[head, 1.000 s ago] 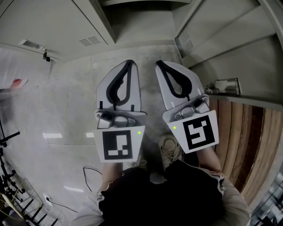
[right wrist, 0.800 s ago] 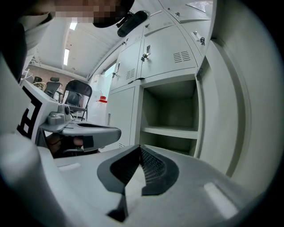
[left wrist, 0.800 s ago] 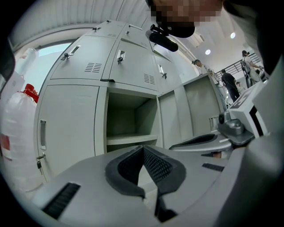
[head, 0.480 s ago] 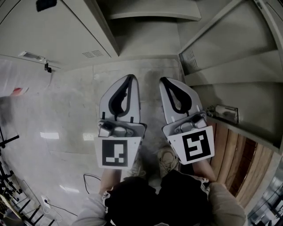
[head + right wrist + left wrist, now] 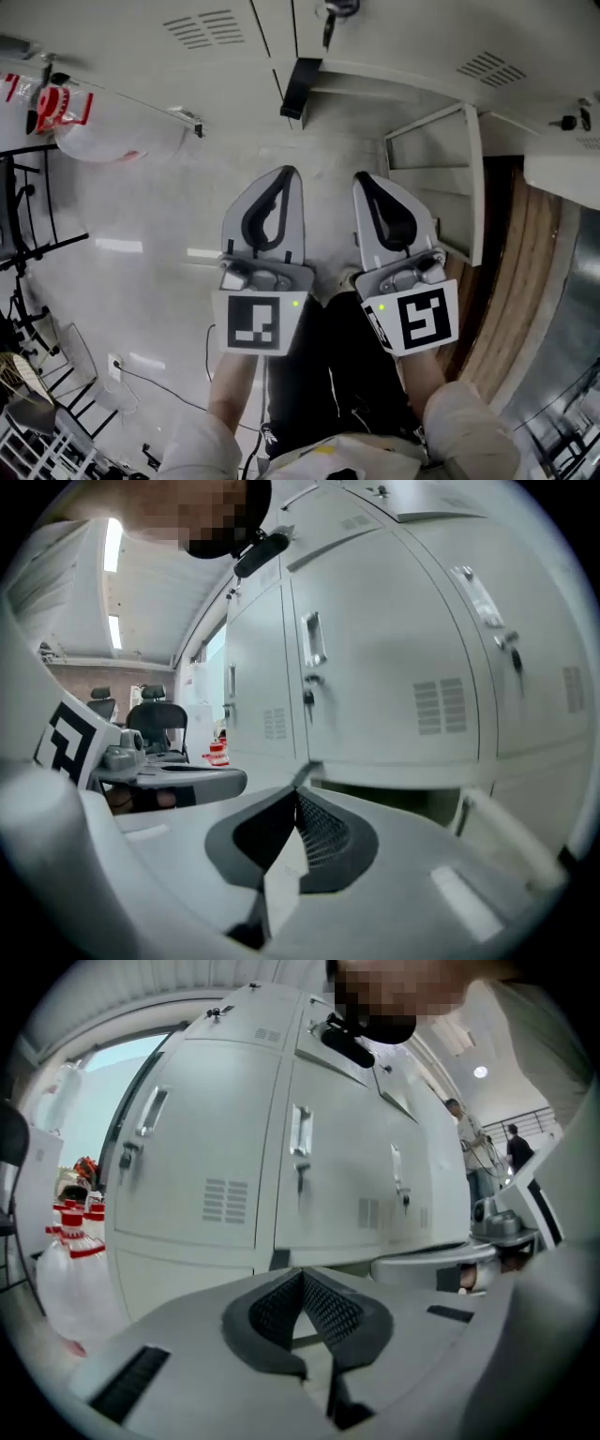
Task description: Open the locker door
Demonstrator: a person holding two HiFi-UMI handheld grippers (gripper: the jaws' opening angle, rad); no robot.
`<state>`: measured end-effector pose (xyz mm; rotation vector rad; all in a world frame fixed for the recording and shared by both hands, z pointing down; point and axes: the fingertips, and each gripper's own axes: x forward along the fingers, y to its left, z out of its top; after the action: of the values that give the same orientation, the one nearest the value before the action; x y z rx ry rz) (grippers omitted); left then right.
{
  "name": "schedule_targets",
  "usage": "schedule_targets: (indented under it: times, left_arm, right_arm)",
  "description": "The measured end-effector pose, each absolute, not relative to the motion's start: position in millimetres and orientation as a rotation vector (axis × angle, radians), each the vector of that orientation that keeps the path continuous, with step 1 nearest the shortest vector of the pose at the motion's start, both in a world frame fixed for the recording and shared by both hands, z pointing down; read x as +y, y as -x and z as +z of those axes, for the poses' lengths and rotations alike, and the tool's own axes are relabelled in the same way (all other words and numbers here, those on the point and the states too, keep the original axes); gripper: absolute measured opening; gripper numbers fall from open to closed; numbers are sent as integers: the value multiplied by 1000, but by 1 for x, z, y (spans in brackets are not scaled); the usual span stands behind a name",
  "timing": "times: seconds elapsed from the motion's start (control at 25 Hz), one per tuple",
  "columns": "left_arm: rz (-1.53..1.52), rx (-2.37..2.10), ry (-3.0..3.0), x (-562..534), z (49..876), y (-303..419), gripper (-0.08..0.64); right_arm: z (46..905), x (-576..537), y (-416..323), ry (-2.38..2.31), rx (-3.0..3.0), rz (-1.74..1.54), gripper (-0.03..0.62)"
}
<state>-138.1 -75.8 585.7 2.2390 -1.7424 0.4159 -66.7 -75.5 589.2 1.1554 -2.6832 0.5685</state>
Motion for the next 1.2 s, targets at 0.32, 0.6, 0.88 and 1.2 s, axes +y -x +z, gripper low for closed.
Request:
schedule_targets:
  times: [0.32,0.6,0.88,1.2]
  left_arm:
    - [348,-1816,-2182,-92,270,98,15]
    - [426,-1934,-2258,-105,163,96,15]
    - [320,-2032,-2245,-67,156,110,15]
    - [341,-2074,-2221,-76,80,104,15]
  right_arm:
    - [287,-99,47,-1065,-2637,480,5]
    - [173,-117,32,-1047,-2756,407,5]
    - [166,-78,14,-1201,-2785,264,5]
    - [105,-85,1,-1207,-2791,337,5]
